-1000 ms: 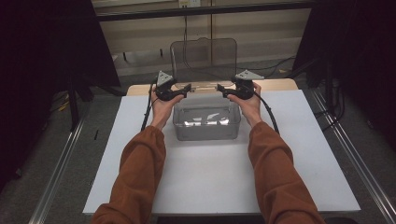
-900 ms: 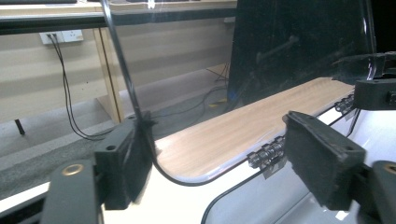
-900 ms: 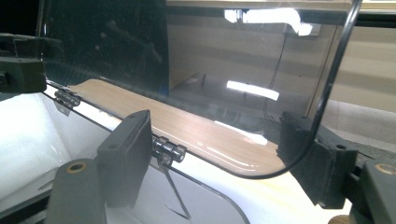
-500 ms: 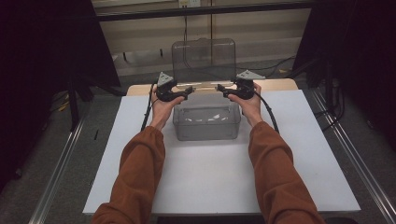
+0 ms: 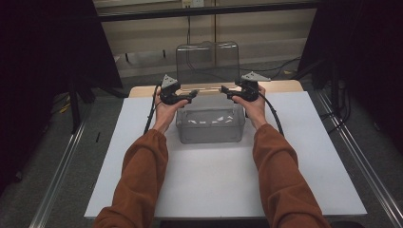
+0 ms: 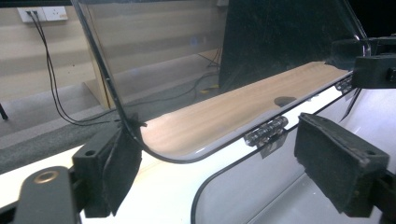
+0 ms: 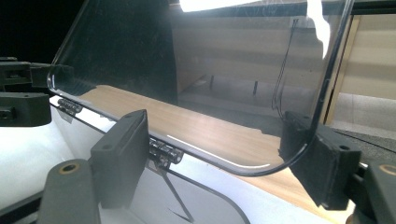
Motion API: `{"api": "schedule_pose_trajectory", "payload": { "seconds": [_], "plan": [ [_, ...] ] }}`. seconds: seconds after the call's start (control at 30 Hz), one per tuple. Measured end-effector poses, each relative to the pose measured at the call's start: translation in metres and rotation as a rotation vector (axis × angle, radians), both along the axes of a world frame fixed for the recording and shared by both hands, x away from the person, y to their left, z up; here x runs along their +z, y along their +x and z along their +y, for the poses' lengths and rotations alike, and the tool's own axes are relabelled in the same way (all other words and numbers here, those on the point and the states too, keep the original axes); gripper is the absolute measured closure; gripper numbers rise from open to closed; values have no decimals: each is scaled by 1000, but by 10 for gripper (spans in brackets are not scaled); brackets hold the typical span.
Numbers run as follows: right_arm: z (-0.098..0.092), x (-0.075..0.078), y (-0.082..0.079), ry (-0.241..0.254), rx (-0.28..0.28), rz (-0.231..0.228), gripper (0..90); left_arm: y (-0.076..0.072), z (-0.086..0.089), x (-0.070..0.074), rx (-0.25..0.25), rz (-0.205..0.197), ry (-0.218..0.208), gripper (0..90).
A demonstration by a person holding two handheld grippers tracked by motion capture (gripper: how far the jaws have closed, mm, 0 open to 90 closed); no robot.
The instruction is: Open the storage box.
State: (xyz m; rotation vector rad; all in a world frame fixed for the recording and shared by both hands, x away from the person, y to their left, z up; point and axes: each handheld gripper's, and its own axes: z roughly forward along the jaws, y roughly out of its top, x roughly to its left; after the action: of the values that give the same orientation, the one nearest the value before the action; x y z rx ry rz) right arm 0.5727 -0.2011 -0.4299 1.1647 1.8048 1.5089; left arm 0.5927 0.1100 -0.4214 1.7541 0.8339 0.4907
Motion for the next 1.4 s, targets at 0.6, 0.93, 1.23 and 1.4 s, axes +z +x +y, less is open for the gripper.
{"api": "schedule_pose_trajectory", "payload": {
  "seconds": [0.6, 0.93, 1.23, 1.4],
  "plan": [
    [-3, -6, 2, 102, -11, 60, 189, 1, 0, -7, -3, 36, 24, 178],
    [-3, -7, 3, 119, -12, 72, 187, 1, 0, -8, -1, 53, 18, 183],
    [-4, -9, 3, 148, -15, 87, 186, 1, -1, -10, 1, 66, 14, 183],
    [-4, -10, 3, 158, -17, 94, 186, 1, -2, -10, 2, 68, 17, 187]
  ]
}}
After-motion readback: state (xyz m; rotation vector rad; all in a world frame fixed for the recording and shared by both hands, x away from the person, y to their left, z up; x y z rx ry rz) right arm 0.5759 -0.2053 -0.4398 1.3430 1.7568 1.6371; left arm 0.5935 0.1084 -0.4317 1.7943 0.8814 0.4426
